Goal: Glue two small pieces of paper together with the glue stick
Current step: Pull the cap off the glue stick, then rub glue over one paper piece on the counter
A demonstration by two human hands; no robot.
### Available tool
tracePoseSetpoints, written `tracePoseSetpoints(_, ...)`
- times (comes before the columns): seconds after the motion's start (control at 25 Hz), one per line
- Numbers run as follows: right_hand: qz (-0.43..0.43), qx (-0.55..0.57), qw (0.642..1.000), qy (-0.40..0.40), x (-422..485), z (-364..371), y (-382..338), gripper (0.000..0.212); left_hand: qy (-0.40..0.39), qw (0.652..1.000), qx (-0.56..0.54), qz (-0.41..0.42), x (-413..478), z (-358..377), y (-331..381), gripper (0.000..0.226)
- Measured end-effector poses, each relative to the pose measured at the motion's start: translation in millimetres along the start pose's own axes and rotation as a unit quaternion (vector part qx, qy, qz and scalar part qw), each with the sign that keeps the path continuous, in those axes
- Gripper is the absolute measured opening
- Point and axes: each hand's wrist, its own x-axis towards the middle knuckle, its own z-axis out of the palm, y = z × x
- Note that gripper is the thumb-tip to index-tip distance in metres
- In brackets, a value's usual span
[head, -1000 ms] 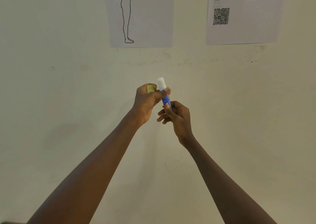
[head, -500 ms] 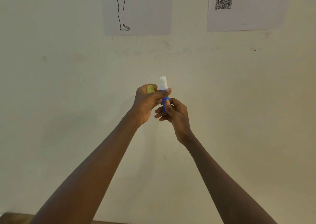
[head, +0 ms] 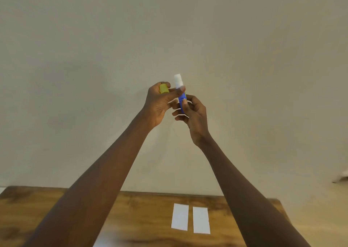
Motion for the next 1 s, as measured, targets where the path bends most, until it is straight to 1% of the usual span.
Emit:
tracePoseSetpoints(0.08, 0.035, 0.005, 0.999, 0.020, -11.8, -9.0, 23.8, 0.015, 0.009, 0.999, -0.021, -0.036, 0.1, -4.6, -29.8, 0.017)
tracePoseSetpoints(0.12, 0.056, 0.008, 0.998, 0.031, -18.9, -13.8, 37.7, 0.015, 0.016, 0.997, -0.031, -0.065, -0.9, -7.1, -46.7, 0.013)
tracePoseSetpoints(0.32, 0.140, 0.024, 0.986, 0.090, -50.8, -37.8, 102.0, 0.014, 0.051, 0.980, -0.056, -0.185, -8.8, -23.8, -127.9, 0.021)
tracePoseSetpoints(0.44, 0.181, 0.052, 0.973, 0.137, -72.6, -52.2, 137.9, 0.018, 0.074, 0.967, -0.042, -0.240, -19.6, -31.5, -173.7, 0.020)
tracePoseSetpoints(0.52, 0.201, 0.068, 0.965, 0.155, -90.1, -61.7, 164.6, 0.024, 0.089, 0.959, -0.011, -0.269, -27.0, -34.3, -207.3, 0.023)
tracePoseSetpoints(0.64, 0.231, 0.109, 0.949, 0.186, -117.9, -76.4, 206.2, 0.027, 0.096, 0.947, 0.063, -0.298, -36.9, -38.4, -264.3, 0.014)
tracePoseSetpoints(0.76, 0.281, 0.135, 0.926, 0.214, -143.7, -93.6, 251.9, 0.020, 0.081, 0.932, 0.138, -0.324, -47.7, -44.4, -324.5, 0.009)
tracePoseSetpoints(0.84, 0.316, 0.123, 0.912, 0.232, -158.2, -103.9, 281.6, 0.015, 0.072, 0.924, 0.177, -0.332, -56.4, -49.5, -359.3, 0.012)
tracePoseSetpoints(0.88, 0.331, 0.110, 0.907, 0.238, -164.7, -107.3, 295.6, 0.016, 0.063, 0.919, 0.202, -0.333, -60.5, -51.7, -374.4, 0.008)
tracePoseSetpoints(0.92, 0.344, 0.093, 0.902, 0.245, -171.5, -110.0, 310.7, 0.016, 0.051, 0.911, 0.235, -0.335, -64.8, -53.8, -390.3, 0.012)
tracePoseSetpoints(1.0, 0.360, 0.058, 0.895, 0.256, -180.5, -111.8, 332.8, 0.009, 0.030, 0.894, 0.296, -0.336, -73.3, -58.2, -414.9, 0.033)
